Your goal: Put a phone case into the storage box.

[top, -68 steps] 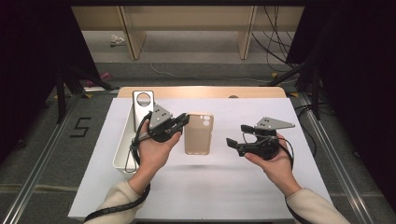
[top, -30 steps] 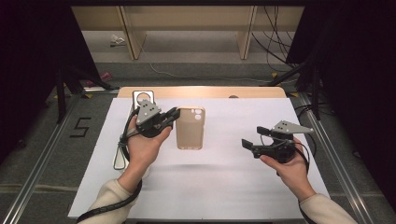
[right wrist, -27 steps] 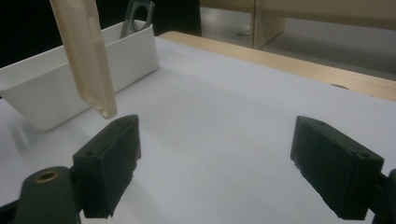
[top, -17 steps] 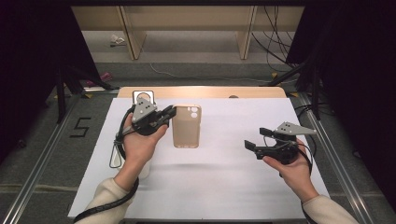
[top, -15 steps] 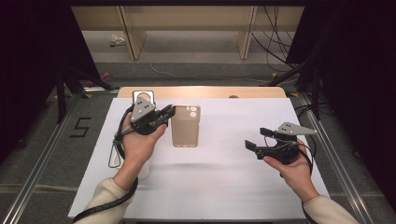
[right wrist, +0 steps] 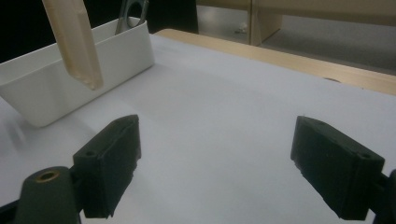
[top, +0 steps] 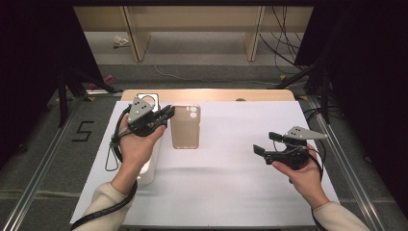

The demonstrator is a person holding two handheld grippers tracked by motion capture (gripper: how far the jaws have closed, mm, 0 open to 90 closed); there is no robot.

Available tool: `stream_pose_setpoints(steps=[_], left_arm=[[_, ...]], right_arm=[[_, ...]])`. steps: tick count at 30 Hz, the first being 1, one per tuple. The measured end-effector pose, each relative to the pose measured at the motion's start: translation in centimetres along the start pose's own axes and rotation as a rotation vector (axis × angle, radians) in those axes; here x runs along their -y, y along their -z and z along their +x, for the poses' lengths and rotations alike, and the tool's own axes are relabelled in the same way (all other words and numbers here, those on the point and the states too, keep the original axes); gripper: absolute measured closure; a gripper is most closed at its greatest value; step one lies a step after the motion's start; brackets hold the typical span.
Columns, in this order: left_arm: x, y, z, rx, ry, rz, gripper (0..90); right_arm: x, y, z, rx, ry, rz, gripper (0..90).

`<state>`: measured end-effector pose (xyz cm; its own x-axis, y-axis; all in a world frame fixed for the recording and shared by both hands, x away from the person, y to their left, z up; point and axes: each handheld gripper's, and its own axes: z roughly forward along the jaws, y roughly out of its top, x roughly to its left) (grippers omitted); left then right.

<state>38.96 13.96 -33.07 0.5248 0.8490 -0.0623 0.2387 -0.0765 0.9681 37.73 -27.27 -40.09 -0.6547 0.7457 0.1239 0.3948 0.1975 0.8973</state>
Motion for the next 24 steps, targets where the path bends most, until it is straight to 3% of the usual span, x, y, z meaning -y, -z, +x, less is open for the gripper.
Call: stream_pose_setpoints(steps=[24], left_arm=[[-1.1, 0.9, 2.3, -0.026, 0.002, -0.021, 83.9]], right_arm=[[0.0, -0.1, 0.0, 0.003, -0.006, 0.003, 17.0]])
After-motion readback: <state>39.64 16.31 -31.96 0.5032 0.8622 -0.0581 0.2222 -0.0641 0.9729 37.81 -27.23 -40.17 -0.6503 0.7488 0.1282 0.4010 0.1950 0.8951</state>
